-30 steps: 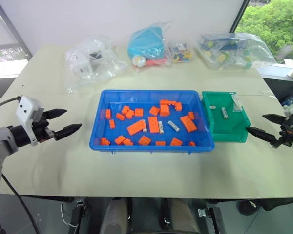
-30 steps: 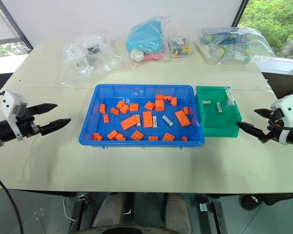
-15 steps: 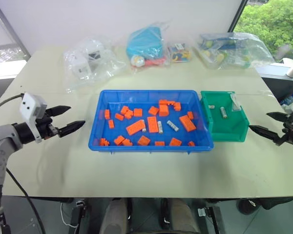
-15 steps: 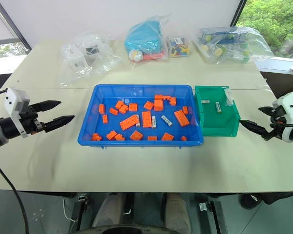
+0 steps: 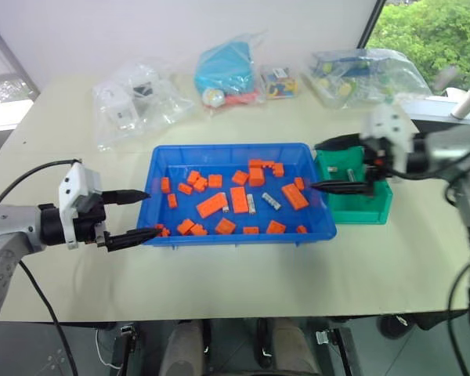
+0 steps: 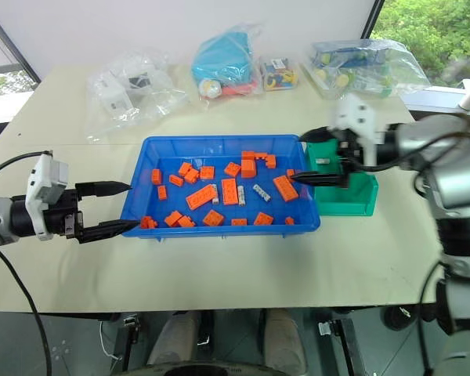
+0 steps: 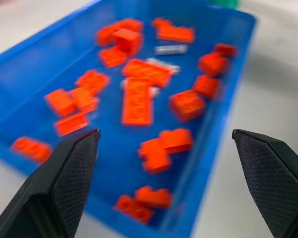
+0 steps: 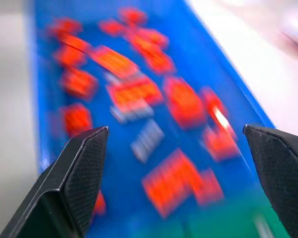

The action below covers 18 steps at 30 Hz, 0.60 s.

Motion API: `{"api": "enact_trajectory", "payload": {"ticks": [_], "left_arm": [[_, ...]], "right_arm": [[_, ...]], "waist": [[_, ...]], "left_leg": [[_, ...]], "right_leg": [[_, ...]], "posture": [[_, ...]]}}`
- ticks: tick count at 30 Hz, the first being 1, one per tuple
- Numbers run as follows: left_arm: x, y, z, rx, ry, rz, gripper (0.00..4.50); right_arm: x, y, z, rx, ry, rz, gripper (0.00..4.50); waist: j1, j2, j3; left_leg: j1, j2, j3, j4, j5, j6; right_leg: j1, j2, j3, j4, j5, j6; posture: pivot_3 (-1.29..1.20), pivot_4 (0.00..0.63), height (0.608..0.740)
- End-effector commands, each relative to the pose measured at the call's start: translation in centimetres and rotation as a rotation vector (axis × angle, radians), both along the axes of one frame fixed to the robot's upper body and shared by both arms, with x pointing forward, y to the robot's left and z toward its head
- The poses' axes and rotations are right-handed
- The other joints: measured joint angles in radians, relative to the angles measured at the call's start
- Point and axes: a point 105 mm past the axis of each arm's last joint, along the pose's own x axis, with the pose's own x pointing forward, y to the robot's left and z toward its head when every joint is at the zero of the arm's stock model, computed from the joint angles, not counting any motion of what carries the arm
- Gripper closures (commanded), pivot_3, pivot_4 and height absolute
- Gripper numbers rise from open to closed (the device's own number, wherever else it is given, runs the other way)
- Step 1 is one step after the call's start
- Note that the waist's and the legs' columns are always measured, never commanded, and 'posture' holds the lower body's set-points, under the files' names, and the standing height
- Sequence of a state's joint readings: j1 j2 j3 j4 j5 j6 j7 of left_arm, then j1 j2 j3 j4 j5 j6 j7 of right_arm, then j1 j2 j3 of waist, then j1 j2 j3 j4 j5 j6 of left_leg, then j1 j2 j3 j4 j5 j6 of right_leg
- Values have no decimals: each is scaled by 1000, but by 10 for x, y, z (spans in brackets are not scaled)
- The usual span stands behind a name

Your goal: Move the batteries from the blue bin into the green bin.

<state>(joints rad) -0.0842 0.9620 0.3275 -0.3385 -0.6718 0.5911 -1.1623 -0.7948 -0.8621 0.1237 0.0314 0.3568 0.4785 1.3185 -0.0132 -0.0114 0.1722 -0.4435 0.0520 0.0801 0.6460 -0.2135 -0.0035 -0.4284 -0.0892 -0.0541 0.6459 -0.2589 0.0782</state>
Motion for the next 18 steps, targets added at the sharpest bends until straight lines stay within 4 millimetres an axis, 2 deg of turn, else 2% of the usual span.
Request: {"api": "enact_trajectory", "payload": {"ticks": [1,4,8,15,18], "left_arm": [[-5,-6,9,8,-22,-40,0],[-6,-7,8,1,-27,-30,0],[-11,-10,6,-16,-28,-11,0],[-20,-12,5,-25,-33,31,0],[-24,-12,6,-26,-35,45,0]], "right_arm": [[9,41,2,-53,-46,138,43],[21,81,-7,-93,-28,224,43],[36,119,-40,-227,23,285,43],[48,149,-77,-381,23,338,43],[52,157,-84,-392,20,326,43]], "waist": [[0,0,0],[-2,0,0],[-2,0,0],[-3,0,1],[-7,0,1]], "left_leg": [[0,0,0,0,0,0],[-1,0,2,1,0,0],[-1,-1,2,1,0,0],[-1,-1,2,1,1,-1],[-1,-1,2,0,1,-1]], "right_leg": [[0,0,0,0,0,0],[0,0,0,1,0,0],[0,0,-1,2,2,3],[0,0,-1,3,2,4],[0,1,-1,3,2,4]], "posture": [[0,150,736],[0,150,736],[0,150,736],[0,150,736],[0,150,736]]}}
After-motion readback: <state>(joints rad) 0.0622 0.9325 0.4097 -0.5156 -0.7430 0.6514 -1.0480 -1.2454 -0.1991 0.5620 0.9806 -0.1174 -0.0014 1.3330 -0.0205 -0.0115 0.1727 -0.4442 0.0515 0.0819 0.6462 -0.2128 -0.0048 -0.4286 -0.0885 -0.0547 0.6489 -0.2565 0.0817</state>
